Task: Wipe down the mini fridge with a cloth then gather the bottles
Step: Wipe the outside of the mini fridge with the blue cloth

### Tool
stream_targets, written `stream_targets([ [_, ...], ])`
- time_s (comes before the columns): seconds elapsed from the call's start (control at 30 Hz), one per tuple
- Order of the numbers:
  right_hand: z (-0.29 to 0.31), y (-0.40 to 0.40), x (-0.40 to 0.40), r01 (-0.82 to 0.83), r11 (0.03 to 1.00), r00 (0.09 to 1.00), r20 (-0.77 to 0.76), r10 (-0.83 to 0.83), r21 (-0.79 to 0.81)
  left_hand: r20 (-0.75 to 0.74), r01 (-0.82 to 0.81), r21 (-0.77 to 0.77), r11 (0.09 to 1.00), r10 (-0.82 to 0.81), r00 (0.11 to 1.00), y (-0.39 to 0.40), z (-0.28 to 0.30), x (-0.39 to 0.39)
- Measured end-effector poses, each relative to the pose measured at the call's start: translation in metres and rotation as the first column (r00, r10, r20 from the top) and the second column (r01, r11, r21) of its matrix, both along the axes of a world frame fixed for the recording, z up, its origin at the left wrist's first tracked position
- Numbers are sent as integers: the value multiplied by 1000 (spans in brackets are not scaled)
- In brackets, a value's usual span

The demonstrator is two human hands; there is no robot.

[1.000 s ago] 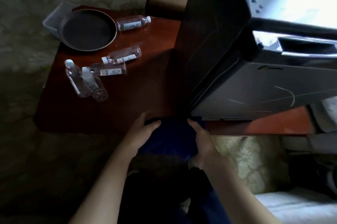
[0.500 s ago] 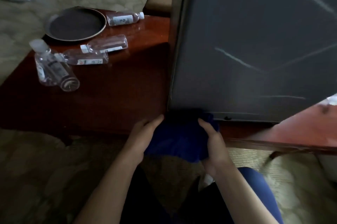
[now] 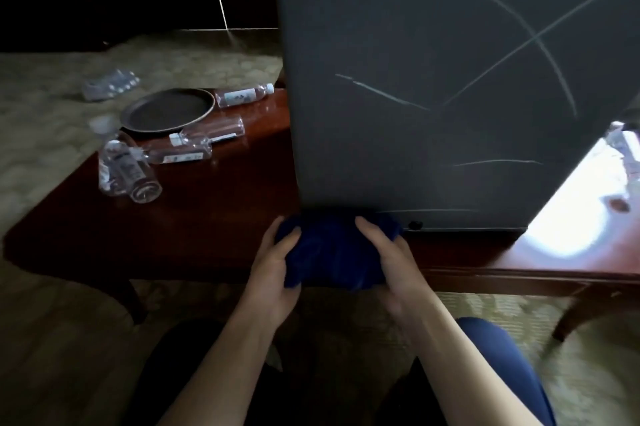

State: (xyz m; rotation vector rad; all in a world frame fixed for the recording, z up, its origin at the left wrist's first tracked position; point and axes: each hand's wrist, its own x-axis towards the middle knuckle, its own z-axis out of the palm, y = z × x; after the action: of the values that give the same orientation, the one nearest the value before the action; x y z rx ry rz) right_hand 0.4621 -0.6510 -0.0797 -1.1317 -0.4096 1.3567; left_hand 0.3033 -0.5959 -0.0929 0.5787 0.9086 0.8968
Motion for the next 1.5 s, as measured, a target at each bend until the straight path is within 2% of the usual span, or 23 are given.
stream_targets([
  [0.13, -7, 20, -4, -8, 998, 991, 133, 15, -57, -15, -14, -33, 999, 14, 1000, 10, -12, 5],
  [0.3, -17, 29, -6, 77, 978, 994, 94, -60, -195, -296, 96, -74, 993, -113, 949, 24, -13, 4],
  [0.43, -12, 34, -6, 104, 969, 990, 118, -79, -223, -461, 124, 77, 989, -75, 884, 32, -6, 8],
  [0.57, -13, 35, -3, 136, 966, 978, 188, -94, -221, -437, -26, 219, 975, 122, 891, 20, -2, 21],
  [0.7, -13, 34, 9, 257, 951, 940, 275, -204, -171, -414, -143, 350, 926, 290, 863, 5, -2, 50],
  [0.8, -11, 28, 21, 348, 933, 907, 285, -311, -89, -450, -119, 446, 887, 337, 827, -4, 1, 68],
  [0.9, -13, 30, 22, 358, 930, 911, 250, -328, -84, -527, -17, 480, 877, 304, 794, 3, 1, 63],
  [1.0, -18, 40, 10, 258, 942, 950, 234, -207, -214, -613, 29, 415, 909, 256, 748, 15, -6, 45],
  [1.1, -20, 48, 3, 171, 942, 966, 237, -102, -290, -614, -27, 271, 962, 195, 765, 26, -6, 34],
  [1.23, -23, 45, -1, 210, 941, 945, 304, -124, -267, -621, -94, 133, 987, 157, 768, 26, 0, 34],
  [1.37, -17, 38, 6, 257, 936, 906, 397, -147, -239, -488, -224, -52, 973, 171, 856, 13, -1, 41],
  [1.5, -19, 30, 27, 330, 918, 824, 541, -165, -222, -489, -333, -41, 942, 272, 829, 7, -10, 69],
])
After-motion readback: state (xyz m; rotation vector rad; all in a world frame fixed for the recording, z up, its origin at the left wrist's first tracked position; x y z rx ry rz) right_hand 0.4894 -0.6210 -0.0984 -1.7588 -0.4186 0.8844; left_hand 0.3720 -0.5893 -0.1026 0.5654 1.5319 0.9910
